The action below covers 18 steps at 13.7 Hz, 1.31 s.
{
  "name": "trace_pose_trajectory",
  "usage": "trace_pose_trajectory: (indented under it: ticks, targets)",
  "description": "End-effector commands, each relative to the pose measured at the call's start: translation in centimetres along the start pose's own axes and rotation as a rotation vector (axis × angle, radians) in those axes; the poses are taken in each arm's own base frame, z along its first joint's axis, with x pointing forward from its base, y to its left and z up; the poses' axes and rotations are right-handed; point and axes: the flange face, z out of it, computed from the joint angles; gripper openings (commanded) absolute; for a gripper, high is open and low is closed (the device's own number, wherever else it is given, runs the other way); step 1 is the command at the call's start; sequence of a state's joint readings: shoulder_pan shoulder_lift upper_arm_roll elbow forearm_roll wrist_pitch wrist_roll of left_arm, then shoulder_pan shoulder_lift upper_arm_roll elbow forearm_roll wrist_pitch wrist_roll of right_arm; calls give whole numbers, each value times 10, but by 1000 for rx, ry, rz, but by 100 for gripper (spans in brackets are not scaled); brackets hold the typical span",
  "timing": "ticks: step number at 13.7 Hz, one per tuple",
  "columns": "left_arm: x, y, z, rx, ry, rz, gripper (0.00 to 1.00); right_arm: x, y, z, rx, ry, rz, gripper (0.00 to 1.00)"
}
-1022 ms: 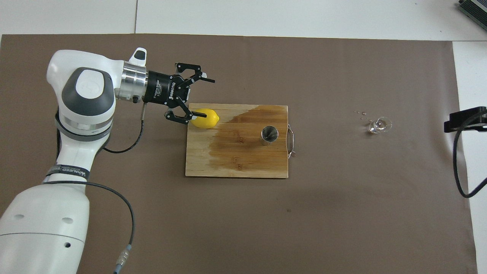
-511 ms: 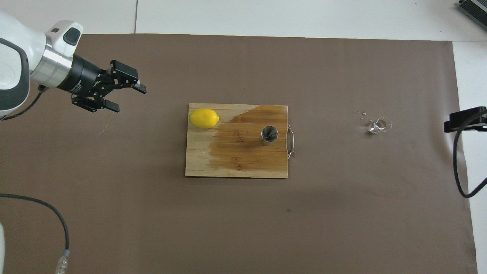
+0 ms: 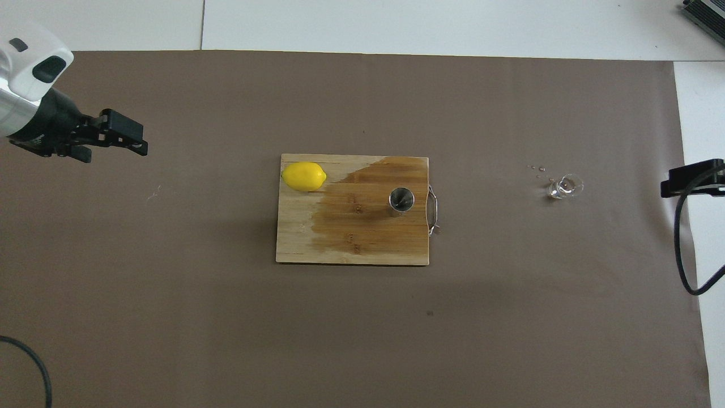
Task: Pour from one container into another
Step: 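Open the left gripper and withdraw it away from the cup, then move the right gripper to the clear glass and close on it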
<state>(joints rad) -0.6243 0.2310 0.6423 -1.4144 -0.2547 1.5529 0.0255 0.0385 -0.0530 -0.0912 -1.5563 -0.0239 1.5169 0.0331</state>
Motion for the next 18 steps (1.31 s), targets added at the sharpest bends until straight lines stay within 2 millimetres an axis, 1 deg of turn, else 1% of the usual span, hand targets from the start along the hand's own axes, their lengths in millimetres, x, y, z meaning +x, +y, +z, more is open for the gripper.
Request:
trace_pose_trajectory:
  ticks: [1,2,3,4,6,7,8,9,10,11,12,13,15,16,17,18]
  targets:
    - [-31,-3,-33,36,67,117,100,-9,-1,11,-2,6,-167,100]
    - [-36,-4,-37,29,76,131,100,-10,6,28,7,19,-262,100]
    - [-37,-4,-38,29,76,131,100,-12,15,47,44,53,-378,100]
    - [-37,-2,-37,29,71,136,100,-11,28,68,83,70,-464,100]
    - [-37,2,-36,31,75,140,100,-7,43,97,147,103,-625,100]
    - [-36,2,-37,31,82,137,100,0,53,115,187,114,-715,100]
    - [-36,3,-37,31,85,134,100,11,67,135,235,160,-819,100]
    - [-36,3,-36,30,79,135,100,23,80,161,270,201,-900,100]
    - [-37,4,-35,31,76,140,100,36,83,179,247,252,-1025,100]
    - [-38,3,-33,27,70,140,100,45,82,191,218,283,-1097,100]
    - [-41,-2,-31,21,56,135,100,50,82,204,230,284,-1129,100]
    - [-44,-4,-30,14,47,135,100,55,87,228,301,324,-1133,100]
    - [-45,-8,-25,6,21,131,100,64,113,282,419,412,-1141,100]
    - [-45,-10,-25,4,20,130,100,66,113,299,472,442,-1136,100]
    - [-44,-15,-25,3,17,122,100,71,116,323,545,479,-1135,100]
    - [-46,-23,-26,0,9,111,100,76,126,349,607,531,-1147,100]
